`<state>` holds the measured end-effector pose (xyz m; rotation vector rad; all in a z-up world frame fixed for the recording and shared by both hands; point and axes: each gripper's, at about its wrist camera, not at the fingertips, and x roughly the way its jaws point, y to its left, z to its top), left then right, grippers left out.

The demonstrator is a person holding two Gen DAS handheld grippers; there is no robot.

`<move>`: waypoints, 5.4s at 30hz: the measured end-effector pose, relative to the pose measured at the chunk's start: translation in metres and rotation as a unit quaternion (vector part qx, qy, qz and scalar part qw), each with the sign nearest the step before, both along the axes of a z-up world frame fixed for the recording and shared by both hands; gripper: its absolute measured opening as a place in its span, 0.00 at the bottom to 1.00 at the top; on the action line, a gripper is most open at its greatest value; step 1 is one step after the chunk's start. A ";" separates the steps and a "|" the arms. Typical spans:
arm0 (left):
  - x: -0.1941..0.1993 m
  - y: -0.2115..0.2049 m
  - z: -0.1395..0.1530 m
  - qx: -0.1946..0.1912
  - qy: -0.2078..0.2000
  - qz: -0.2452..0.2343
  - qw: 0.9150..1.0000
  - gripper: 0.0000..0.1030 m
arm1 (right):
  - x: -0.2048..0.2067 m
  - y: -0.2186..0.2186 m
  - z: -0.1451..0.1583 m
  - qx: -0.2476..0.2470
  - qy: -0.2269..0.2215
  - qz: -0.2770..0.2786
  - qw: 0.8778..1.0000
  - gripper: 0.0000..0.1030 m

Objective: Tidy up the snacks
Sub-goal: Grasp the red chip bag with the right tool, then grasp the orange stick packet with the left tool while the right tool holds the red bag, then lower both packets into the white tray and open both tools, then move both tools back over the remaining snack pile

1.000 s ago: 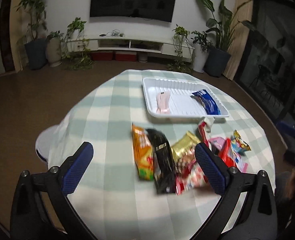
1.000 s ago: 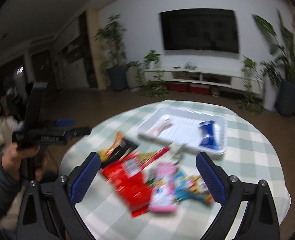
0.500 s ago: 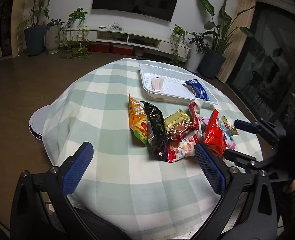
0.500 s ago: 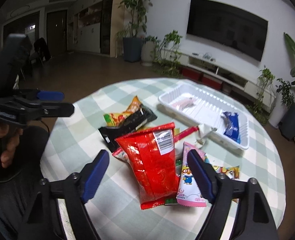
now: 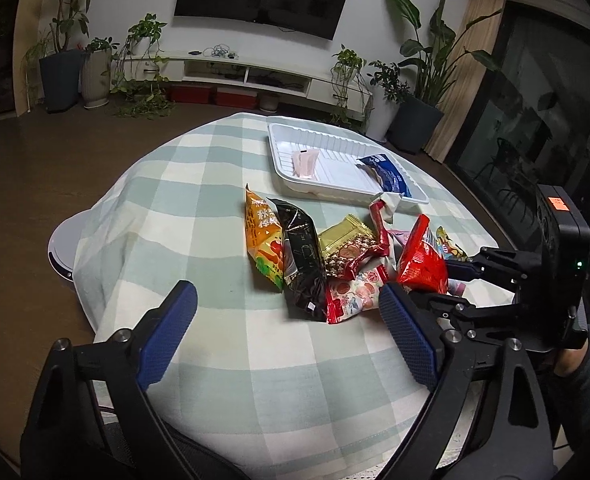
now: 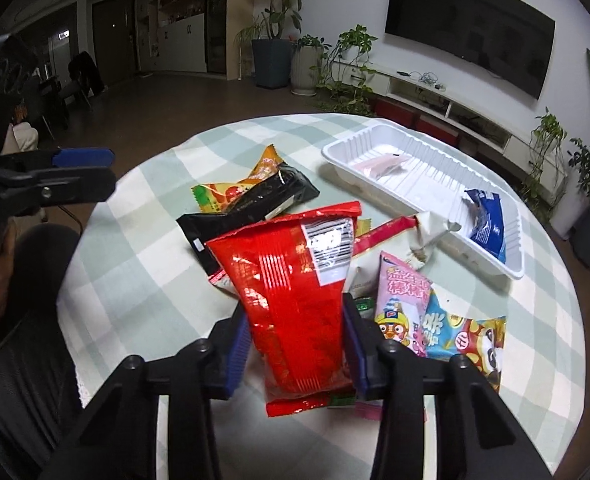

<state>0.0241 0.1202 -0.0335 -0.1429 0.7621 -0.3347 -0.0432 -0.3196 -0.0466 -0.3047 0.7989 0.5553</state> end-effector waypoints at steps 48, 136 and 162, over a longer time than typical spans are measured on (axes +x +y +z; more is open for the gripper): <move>0.172 -0.040 -0.062 0.169 0.152 -0.048 0.973 0.62 | -0.019 -0.069 0.025 0.225 0.053 -0.052 0.972 0.27; 0.316 -0.159 -0.067 0.062 0.158 -0.108 0.980 0.46 | 0.268 -0.088 -0.015 0.145 0.173 -0.219 0.949 0.40; 0.166 -0.039 0.019 0.041 0.049 -0.031 0.997 1.00 | 0.077 -0.134 0.089 0.341 0.042 -0.137 0.929 1.00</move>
